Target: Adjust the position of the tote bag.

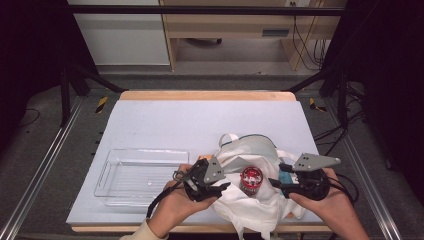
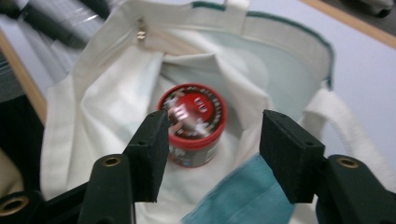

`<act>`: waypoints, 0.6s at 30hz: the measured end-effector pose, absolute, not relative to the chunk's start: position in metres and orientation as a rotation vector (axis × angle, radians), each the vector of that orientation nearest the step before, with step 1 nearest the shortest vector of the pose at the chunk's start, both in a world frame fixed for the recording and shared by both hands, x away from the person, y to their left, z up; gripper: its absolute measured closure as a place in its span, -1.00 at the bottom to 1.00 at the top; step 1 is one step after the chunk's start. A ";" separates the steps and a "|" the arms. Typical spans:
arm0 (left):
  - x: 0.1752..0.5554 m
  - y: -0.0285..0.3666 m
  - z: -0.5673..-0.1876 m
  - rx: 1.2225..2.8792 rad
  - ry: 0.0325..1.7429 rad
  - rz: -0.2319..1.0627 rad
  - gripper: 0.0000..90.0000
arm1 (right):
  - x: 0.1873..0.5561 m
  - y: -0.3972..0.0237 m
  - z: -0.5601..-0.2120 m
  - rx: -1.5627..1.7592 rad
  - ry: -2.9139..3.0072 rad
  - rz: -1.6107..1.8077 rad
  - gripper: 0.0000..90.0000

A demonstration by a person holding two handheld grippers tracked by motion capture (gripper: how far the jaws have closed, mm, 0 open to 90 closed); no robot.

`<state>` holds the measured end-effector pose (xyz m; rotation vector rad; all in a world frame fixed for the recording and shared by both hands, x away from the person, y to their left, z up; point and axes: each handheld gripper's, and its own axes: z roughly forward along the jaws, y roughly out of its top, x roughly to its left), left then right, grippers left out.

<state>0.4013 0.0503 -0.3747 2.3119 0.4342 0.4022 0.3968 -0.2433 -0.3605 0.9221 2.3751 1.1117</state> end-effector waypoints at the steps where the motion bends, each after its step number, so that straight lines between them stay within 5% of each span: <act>1: 0.399 0.049 -0.378 2.315 0.426 0.392 0.22 | 0.399 -0.244 -0.359 0.933 2.358 1.111 -0.10; 12: 0.388 0.050 -0.406 2.282 0.430 0.305 -0.08 | 0.439 -0.243 -0.347 0.996 2.253 1.021 -0.21; 18: 0.387 0.045 -0.416 2.300 0.399 0.281 -0.05 | 0.464 -0.236 -0.358 1.033 2.277 0.948 -0.17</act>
